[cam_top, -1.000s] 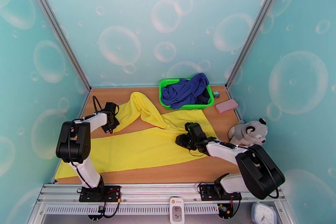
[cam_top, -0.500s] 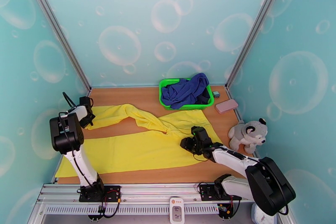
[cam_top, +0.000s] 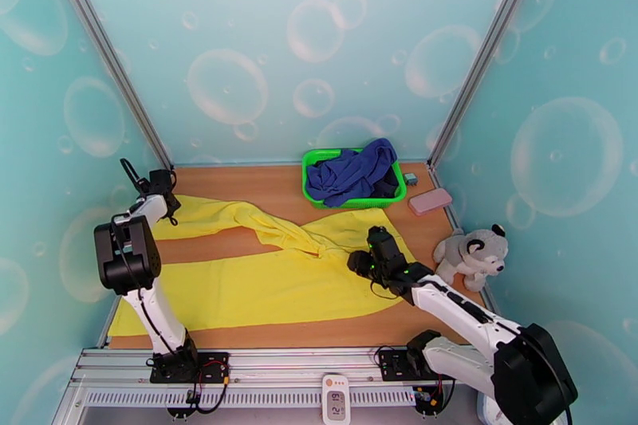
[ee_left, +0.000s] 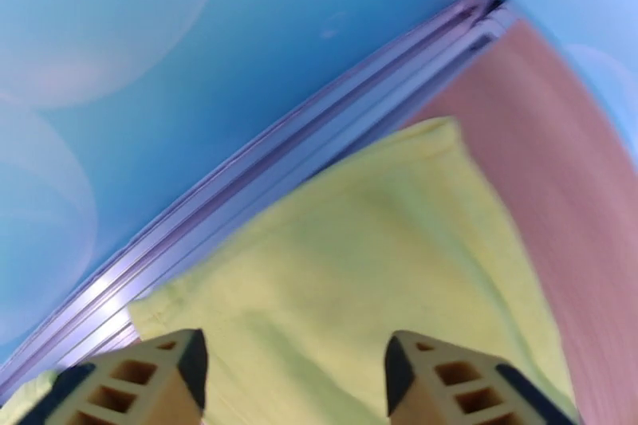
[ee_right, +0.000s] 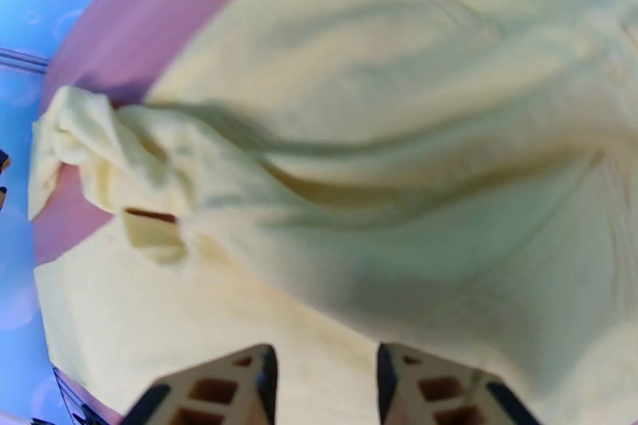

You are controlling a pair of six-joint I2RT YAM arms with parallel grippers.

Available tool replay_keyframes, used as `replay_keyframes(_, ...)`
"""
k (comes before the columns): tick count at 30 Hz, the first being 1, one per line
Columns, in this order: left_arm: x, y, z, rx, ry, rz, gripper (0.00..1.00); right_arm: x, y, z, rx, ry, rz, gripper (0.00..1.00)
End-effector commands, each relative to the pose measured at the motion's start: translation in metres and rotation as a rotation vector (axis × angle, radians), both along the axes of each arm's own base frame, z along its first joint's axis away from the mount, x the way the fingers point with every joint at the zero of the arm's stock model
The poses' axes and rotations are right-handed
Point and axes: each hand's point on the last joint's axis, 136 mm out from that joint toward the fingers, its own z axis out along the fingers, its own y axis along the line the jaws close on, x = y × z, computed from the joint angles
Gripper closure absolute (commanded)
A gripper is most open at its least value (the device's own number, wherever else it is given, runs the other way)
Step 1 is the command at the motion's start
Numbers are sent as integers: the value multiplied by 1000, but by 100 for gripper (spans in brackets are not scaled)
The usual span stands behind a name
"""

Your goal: Fold and stack the trousers

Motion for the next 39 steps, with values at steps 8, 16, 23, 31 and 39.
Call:
replay_keyframes(8, 95, -26, -21, -126, 78, -140, 29, 17, 66, 9, -7, -61, 201, 60)
replay_keyframes(16, 132, 1, -48, -81, 31, -26, 30, -5, 63, -5, 36, -53, 171, 59)
replay_keyframes(23, 102, 9, -118, -161, 203, 61, 27, -4, 48, -15, 4, -28, 162, 59)
replay_keyframes(31, 76, 8, -150, -195, 298, 75, 30, -1, 47, -21, 26, -19, 169, 59)
replay_keyframes(39, 76, 3, -151, -213, 312, 35, 78, -3, 47, -25, 27, -5, 175, 59)
